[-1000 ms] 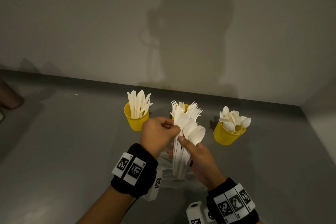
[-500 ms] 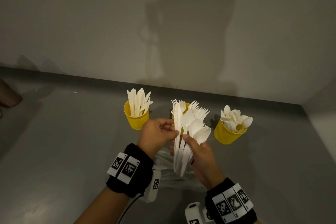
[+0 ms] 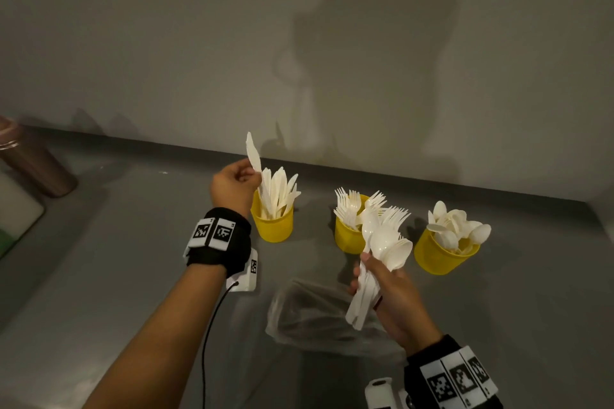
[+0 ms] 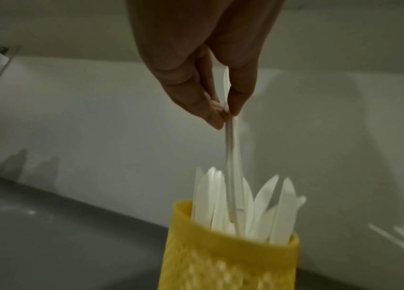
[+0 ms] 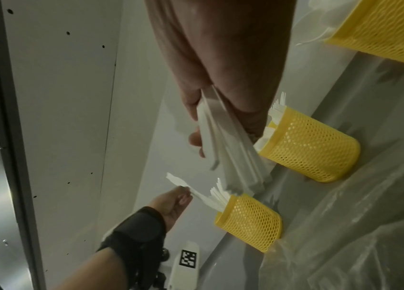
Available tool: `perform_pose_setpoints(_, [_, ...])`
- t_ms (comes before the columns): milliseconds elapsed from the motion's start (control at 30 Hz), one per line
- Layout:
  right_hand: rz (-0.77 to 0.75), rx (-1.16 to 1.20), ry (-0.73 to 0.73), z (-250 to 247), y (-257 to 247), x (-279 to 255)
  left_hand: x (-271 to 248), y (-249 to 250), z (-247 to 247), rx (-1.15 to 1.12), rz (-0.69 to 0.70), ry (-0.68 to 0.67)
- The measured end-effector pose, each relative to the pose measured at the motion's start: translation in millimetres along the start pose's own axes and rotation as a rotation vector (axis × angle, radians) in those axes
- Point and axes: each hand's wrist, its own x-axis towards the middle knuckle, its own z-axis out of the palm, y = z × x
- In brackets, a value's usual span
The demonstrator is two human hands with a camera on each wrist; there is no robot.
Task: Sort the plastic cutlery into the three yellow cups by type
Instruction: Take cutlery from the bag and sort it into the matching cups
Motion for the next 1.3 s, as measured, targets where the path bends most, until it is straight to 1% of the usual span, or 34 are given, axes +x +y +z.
perform_pose_setpoints(67, [-0.007,0.0,-0.034,-0.5,-0.4,0.3,8.3,-14.6,6.8,0.125,-0.047,-0.056])
perform_pose_setpoints(167, [-0.016,0.002,-0.062,-2.0,-0.5,1.6,13.8,-33.3,11.4,0.37,-0.109,-0.198])
perform_pose_setpoints(200, [-0.024,0.006,-0.061,-3.5,-0.2,2.0,12.9,-35.9,11.1,0.417,-0.103,-0.223])
perform_pose_setpoints(267, [-0.052,0.009,-0.052,-5.0,-1.3,1.6,6.6,-36.4,11.5,0.457,-0.042,-0.214])
perform_pose_setpoints(333, [-0.092,0.011,-0.054,-6.6,-2.8,-0.1,-15.6,-24.9,14.5,0.403,0.046,-0.187])
perform_pose_setpoints(367, [-0.111,0.009,-0.049,-7.6,-3.1,-0.3,-32.1,-17.1,17.6,0.334,0.089,-0.196])
perform_pose_setpoints(400, [-0.13,0.004,-0.042,-8.2,-3.1,-0.7,-52.6,-7.7,21.0,0.246,0.11,-0.243])
perform_pose_setpoints(467, [-0.181,0.001,-0.034,-10.2,-2.1,-0.5,-97.8,11.1,28.9,0.082,0.087,-0.419])
perform_pose_setpoints(533, [-0.241,-0.006,-0.081,-9.5,-1.3,-1.2,-136.2,24.3,38.4,-0.03,0.014,-0.599])
perform_pose_setpoints(567, [-0.263,-0.01,-0.111,-8.3,-1.5,-2.7,-150.5,28.2,43.9,-0.064,-0.023,-0.656])
perform_pose_setpoints(600, [-0.276,-0.016,-0.119,-7.0,-2.4,-5.1,-160.4,29.7,49.2,-0.087,-0.057,-0.686])
perform_pose_setpoints(667, [-0.294,-0.031,-0.114,-7.4,-4.9,-9.2,-169.7,32.2,55.9,-0.116,-0.106,-0.699])
perform_pose_setpoints(767, [-0.304,-0.018,-0.125,-15.2,-7.7,-15.7,-169.7,32.5,56.5,-0.16,-0.138,-0.735])
perform_pose_setpoints(833, [-0.304,-0.047,-0.118,-20.4,-8.6,-20.0,-169.4,32.2,56.3,-0.184,-0.173,-0.772])
perform_pose_setpoints(900, [-0.292,-0.091,-0.093,-26.4,-8.4,-23.4,-171.1,33.1,58.7,-0.161,-0.192,-0.828])
perform_pose_setpoints(1000, [-0.28,-0.141,-0.057,-37.9,-8.8,-29.6,-175.0,34.8,68.3,-0.079,-0.156,-0.909])
perform_pose_setpoints(1067, [-0.279,-0.14,-0.045,-48.4,-10.1,-33.0,-179.0,36.4,75.5,-0.056,-0.13,-0.936])
perform_pose_setpoints(1167, [-0.271,-0.12,-0.041,-66.8,-15.5,-38.8,-182.5,42.1,87.6,-0.084,-0.124,-0.912])
perform_pose_setpoints(1233, [-0.263,-0.05,0.021,-80.4,-20.1,-43.2,-182.1,50.0,97.1,-0.114,-0.131,-0.85])
perform_pose_setpoints(1300, [-0.278,0.045,0.119,-96.4,-24.4,-46.5,-180.8,61.9,108.5,-0.161,-0.129,-0.79])
